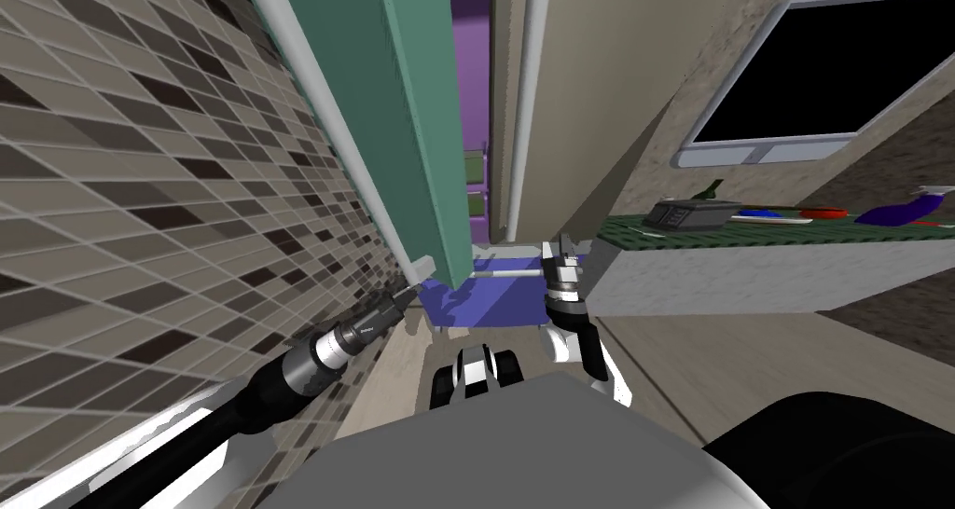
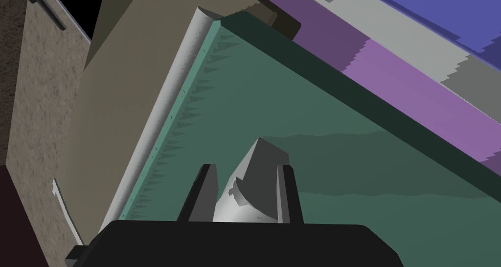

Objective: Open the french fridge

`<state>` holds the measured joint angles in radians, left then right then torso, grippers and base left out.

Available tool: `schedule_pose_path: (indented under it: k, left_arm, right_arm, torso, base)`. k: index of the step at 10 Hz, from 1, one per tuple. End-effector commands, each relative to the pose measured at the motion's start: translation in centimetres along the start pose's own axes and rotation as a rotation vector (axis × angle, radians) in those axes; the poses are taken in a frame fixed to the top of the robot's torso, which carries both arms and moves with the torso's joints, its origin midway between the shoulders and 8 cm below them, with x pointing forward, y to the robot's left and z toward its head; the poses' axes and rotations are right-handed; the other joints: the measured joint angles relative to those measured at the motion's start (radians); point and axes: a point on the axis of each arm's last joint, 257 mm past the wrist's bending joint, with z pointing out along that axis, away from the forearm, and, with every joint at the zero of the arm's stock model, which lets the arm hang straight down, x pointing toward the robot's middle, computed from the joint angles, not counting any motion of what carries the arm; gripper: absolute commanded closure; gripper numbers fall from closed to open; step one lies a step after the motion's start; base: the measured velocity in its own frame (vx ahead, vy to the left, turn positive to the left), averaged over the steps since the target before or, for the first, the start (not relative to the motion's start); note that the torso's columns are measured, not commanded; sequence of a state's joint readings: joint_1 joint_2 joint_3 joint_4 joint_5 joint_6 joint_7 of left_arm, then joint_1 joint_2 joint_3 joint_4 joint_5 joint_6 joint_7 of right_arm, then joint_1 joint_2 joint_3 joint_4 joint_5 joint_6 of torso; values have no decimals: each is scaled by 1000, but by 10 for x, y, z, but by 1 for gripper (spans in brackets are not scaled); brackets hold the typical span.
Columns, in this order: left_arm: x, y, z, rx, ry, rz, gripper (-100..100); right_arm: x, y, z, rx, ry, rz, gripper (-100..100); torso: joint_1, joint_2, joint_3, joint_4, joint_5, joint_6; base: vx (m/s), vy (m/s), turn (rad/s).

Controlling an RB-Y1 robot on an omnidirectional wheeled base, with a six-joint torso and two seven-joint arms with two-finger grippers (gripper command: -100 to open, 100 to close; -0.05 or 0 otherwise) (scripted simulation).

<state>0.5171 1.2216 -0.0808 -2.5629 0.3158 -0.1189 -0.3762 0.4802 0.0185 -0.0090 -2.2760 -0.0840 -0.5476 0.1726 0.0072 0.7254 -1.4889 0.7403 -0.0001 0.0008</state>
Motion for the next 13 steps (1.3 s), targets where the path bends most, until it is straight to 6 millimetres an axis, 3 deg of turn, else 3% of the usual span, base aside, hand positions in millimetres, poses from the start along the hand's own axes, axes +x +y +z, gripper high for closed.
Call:
schedule_pose_path:
  k: [1,4,5,8,10,13]
  left_arm:
    - [8,-12,-1,52,30,-19,100]
    - [10,-32,-4,133,55,5,100]
    - [24,-31,-8,136,98,-41,100]
    - [25,-52,-13,220,125,-23,100]
    - [37,-55,-20,240,169,-66,100]
    - [36,-69,-25,298,186,-59,100]
  right_arm:
    - [0,0,0,0,0,0,0]
    - [0,0,0,0,0,0,0]
    - [0,0,0,0,0,0,0]
    - [0,0,0,0,0,0,0]
    - [0,0,0,0,0,0,0]
    - [0,0,0,0,0,0,0]
  torso:
    - [-3,2,1,1,-1,0]
    - [1,-1,0,-4,2,0]
    - [-3,0,1,-2,0,1]
    - [-4,-5,-1,-7,1,2]
    - [-5,-5,0,-7,0,-2]
    - [-8,-4,0,-7,-1,3]
  base:
    - [109,43,311]
    - [56,26,199]
    - [91,62,340]
    - [65,16,179]
    - [107,21,391]
    - [19,6,26]
